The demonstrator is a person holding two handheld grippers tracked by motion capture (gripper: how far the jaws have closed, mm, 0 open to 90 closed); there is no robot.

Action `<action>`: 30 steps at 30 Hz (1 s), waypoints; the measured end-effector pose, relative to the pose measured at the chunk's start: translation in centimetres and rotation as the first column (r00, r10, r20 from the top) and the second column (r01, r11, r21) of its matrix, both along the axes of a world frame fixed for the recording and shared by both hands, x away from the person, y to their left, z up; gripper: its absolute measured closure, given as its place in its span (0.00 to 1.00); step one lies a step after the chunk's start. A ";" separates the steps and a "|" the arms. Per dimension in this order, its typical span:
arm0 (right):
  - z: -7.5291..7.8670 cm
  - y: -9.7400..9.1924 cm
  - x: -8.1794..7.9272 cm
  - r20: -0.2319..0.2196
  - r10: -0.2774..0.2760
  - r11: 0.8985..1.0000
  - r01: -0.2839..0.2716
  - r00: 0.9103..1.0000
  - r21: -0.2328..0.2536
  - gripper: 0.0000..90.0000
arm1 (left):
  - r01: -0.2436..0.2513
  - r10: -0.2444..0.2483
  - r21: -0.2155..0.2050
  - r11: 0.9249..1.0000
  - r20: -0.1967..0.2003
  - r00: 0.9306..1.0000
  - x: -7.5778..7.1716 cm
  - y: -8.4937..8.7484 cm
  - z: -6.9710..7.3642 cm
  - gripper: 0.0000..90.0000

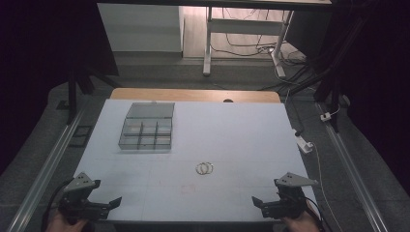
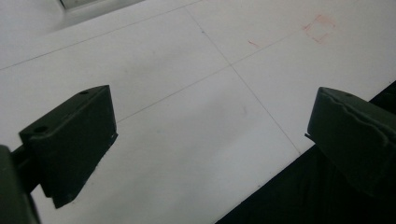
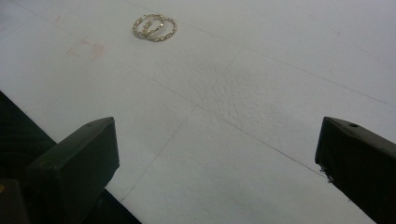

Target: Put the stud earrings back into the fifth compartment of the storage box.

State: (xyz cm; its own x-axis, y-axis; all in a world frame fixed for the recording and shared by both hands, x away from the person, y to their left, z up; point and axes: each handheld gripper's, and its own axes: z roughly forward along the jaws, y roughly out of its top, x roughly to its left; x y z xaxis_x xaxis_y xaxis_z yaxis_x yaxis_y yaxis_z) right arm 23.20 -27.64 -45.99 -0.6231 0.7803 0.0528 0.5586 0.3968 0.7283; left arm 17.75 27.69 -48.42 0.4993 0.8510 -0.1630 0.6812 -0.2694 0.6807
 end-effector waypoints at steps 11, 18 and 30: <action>0.4 0.7 0.3 0.004 0.050 0.999 -0.050 0.999 0.014 0.00 | 0.005 -0.005 0.006 1.000 0.000 1.000 -0.1 -0.1 0.0 0.01; 0.2 1.2 0.5 0.010 0.088 0.996 -0.088 0.996 0.021 0.00 | 0.004 -0.004 0.005 1.000 -0.001 1.000 -0.1 -0.1 0.0 0.00; 0.2 2.9 0.9 0.026 0.162 0.987 -0.162 0.986 0.016 0.00 | 0.003 -0.003 0.008 1.000 -0.004 1.000 0.0 -0.1 0.0 0.00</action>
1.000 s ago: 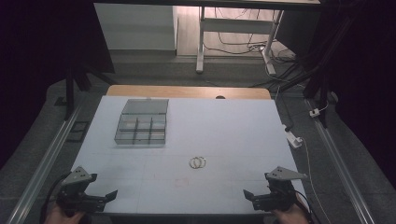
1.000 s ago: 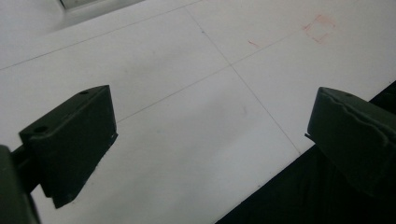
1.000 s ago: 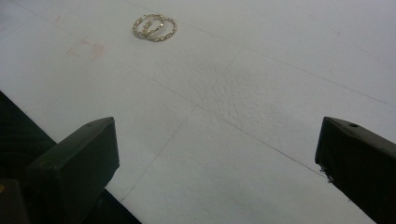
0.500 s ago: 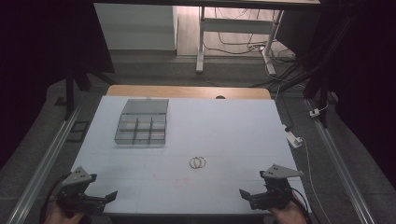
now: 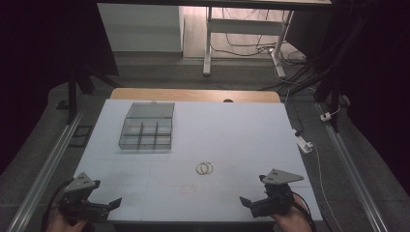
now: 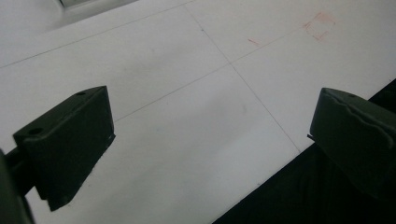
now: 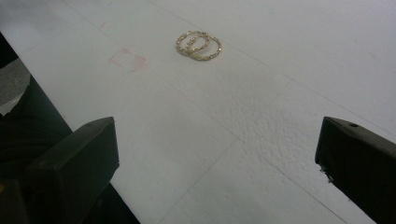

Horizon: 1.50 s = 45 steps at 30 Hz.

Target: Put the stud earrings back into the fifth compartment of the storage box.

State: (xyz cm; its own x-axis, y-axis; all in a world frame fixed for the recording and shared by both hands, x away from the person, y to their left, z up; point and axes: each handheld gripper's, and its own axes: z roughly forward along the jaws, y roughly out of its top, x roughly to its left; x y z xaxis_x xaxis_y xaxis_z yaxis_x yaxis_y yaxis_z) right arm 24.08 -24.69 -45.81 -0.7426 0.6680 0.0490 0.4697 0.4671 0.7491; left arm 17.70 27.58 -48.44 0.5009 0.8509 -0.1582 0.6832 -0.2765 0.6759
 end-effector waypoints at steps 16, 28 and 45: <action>-0.3 2.2 1.1 -0.039 0.065 0.998 -0.064 0.997 0.029 0.00 | 0.001 -0.001 0.006 1.000 -0.003 1.000 0.0 -0.1 0.0 0.00; -0.7 4.6 2.0 -0.049 0.116 0.993 -0.115 0.992 0.027 0.00 | 0.001 -0.001 -0.004 1.000 -0.008 1.000 0.1 0.0 0.0 0.00; -2.0 8.7 4.2 -0.075 0.155 0.988 -0.156 0.985 -0.006 0.00 | 0.001 -0.001 -0.023 1.000 -0.014 1.000 0.2 0.2 0.0 0.00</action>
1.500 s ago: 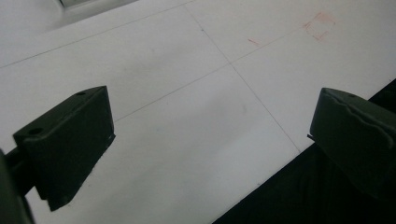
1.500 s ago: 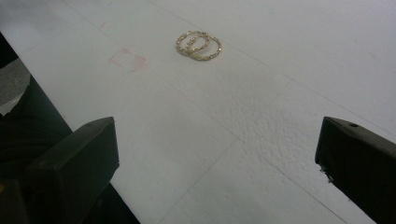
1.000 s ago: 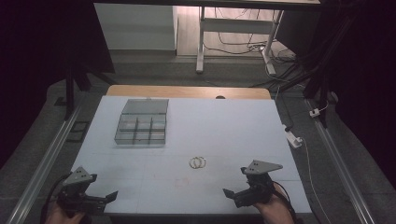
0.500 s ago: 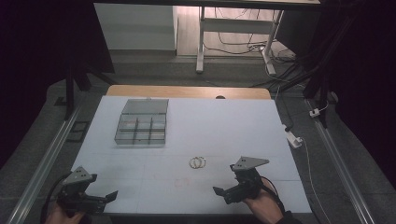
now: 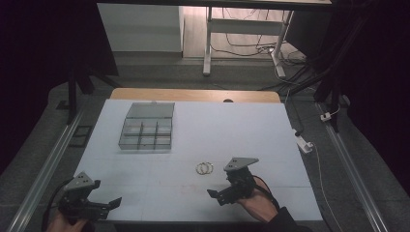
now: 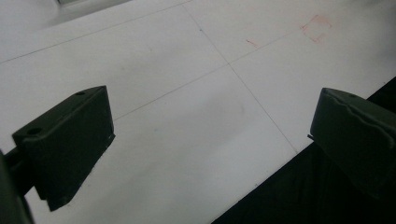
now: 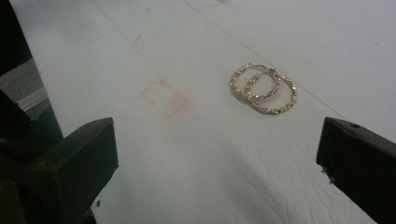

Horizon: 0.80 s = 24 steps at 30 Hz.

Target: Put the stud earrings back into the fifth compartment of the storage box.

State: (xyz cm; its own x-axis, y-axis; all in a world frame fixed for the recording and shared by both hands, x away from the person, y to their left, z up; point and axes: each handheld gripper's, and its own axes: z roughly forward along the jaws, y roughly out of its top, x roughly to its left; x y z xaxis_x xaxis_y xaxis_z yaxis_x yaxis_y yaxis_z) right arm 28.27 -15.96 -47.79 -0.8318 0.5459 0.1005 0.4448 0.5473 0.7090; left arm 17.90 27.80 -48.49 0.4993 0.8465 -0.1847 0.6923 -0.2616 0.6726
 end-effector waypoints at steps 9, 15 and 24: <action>-0.9 1.8 1.0 0.003 0.019 0.999 -0.018 1.000 -0.035 0.00 | -0.002 0.002 -0.003 1.000 0.000 1.000 0.0 0.0 0.0 0.00; -1.7 3.1 1.8 0.002 0.045 0.998 -0.045 0.999 -0.051 0.00 | 0.000 0.000 -0.003 1.000 0.000 1.000 0.0 0.0 0.0 0.00; -2.8 5.2 2.9 -0.020 0.115 0.989 -0.116 0.993 -0.087 0.02 | 0.001 -0.001 -0.004 1.000 0.001 1.000 0.0 0.1 0.0 0.00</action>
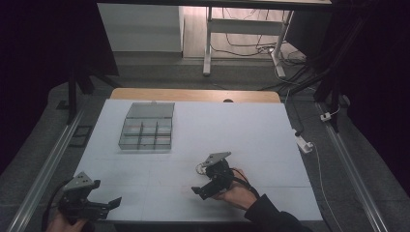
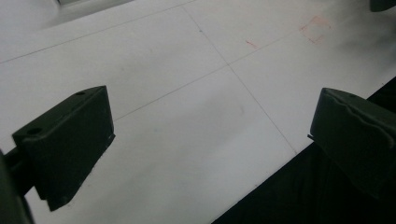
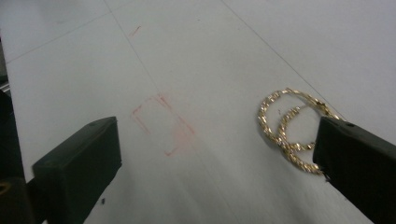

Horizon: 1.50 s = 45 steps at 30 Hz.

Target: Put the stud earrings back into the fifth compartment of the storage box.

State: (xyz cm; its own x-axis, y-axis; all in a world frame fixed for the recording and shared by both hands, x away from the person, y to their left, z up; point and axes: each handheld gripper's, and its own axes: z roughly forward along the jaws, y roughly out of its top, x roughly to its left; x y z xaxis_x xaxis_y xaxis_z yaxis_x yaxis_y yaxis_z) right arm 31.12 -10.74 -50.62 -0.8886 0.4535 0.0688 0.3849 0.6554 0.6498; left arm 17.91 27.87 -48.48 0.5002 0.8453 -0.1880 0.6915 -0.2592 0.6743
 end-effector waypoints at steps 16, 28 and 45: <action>-1.3 1.7 2.7 0.001 0.056 0.993 -0.056 0.998 -0.108 0.69 | -0.001 0.001 -0.002 1.000 0.001 1.000 0.0 0.0 0.0 0.00; -1.1 1.8 3.5 0.018 0.043 0.987 -0.040 0.999 -0.156 0.97 | 0.002 -0.002 -0.001 1.000 0.000 1.000 0.0 0.0 0.0 0.00; 0.6 2.0 3.7 0.050 0.014 0.995 -0.010 0.999 -0.095 0.97 | 0.017 -0.017 -0.009 1.000 -0.006 1.000 0.2 0.0 0.0 0.01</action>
